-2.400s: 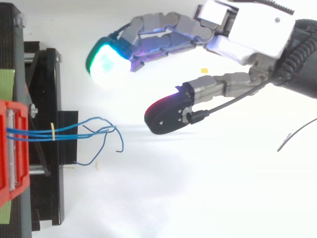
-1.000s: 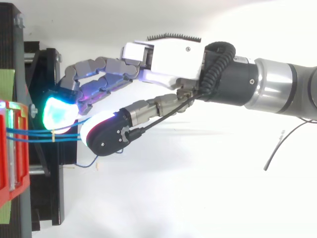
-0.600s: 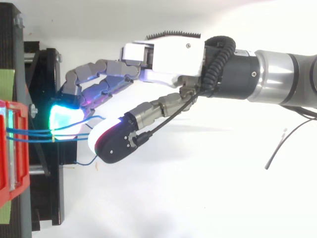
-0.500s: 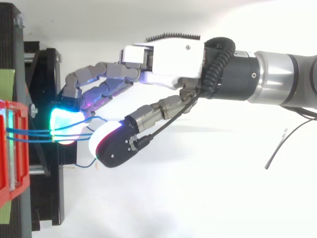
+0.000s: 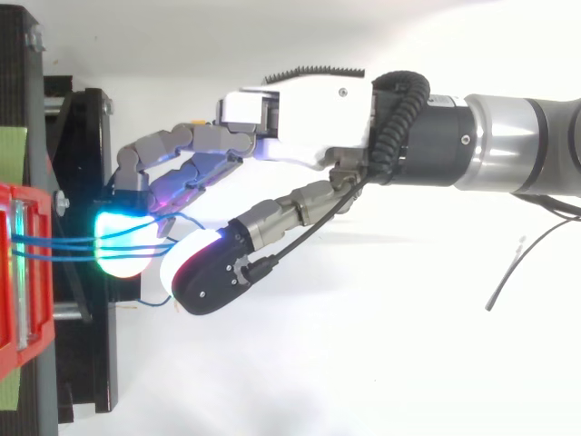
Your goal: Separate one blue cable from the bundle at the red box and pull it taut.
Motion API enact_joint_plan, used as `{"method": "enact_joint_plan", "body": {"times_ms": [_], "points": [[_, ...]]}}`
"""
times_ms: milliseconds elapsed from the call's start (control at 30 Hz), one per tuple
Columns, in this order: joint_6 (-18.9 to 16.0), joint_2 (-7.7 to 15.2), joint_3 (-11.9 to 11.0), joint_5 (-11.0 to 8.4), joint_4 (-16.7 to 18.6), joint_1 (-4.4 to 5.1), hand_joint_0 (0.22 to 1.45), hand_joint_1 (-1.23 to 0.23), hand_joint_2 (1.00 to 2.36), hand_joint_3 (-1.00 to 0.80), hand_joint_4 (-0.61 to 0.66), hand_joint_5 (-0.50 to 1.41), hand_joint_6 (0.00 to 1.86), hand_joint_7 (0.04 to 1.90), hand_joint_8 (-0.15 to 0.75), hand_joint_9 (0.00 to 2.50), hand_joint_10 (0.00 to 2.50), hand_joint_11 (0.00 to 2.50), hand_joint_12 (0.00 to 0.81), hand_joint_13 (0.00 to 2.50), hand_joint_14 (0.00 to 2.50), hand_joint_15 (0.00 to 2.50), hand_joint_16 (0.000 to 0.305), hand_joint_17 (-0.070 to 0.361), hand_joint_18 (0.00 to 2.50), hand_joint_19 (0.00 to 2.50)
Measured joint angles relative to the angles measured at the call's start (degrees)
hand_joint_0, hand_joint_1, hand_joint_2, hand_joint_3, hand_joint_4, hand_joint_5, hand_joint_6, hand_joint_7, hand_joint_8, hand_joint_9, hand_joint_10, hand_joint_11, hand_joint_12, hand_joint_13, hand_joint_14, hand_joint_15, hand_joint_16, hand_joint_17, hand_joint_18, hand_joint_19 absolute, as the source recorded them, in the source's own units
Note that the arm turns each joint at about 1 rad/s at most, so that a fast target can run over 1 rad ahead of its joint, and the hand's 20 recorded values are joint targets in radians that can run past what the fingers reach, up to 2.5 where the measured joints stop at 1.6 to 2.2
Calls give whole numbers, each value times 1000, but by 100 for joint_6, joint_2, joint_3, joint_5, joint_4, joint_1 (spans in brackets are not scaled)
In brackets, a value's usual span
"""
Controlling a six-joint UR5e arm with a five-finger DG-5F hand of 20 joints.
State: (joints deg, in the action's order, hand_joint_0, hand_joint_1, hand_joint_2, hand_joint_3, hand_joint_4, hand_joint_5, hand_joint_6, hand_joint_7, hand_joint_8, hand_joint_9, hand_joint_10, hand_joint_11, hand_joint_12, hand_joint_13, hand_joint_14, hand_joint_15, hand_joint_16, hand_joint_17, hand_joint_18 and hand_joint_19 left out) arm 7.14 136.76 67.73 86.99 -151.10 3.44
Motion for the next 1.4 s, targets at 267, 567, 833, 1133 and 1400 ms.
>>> {"method": "enact_joint_plan", "body": {"times_ms": [267, 567, 833, 1133, 1400], "points": [[-2, 0, -25, 29, -1, -28, 581, -623, 1009, -377, 152, -158, 519, 1152, 294, 664, 11, 505, 334, 699, 15, 458, 36, 81, 536, 571], [-2, 0, -109, 54, -17, -36, 582, -636, 1009, -371, 142, -160, 530, 1143, 293, 670, 9, 509, 332, 711, 16, 464, 36, 82, 552, 578], [-5, 0, -135, 55, -13, -20, 585, -642, 1009, -371, 144, -160, 533, 1138, 293, 670, 9, 521, 333, 713, 15, 466, 36, 82, 558, 580], [-37, -2, -139, 139, -15, -19, 589, -648, 1010, -359, 143, -161, 540, 1128, 293, 673, 9, 525, 333, 719, 14, 466, 37, 82, 564, 589], [-68, -1, -149, 132, -9, 14, 629, -657, 1017, -174, 113, -168, 593, 1072, 291, 678, 9, 531, 332, 726, 14, 474, 36, 82, 574, 589]]}}
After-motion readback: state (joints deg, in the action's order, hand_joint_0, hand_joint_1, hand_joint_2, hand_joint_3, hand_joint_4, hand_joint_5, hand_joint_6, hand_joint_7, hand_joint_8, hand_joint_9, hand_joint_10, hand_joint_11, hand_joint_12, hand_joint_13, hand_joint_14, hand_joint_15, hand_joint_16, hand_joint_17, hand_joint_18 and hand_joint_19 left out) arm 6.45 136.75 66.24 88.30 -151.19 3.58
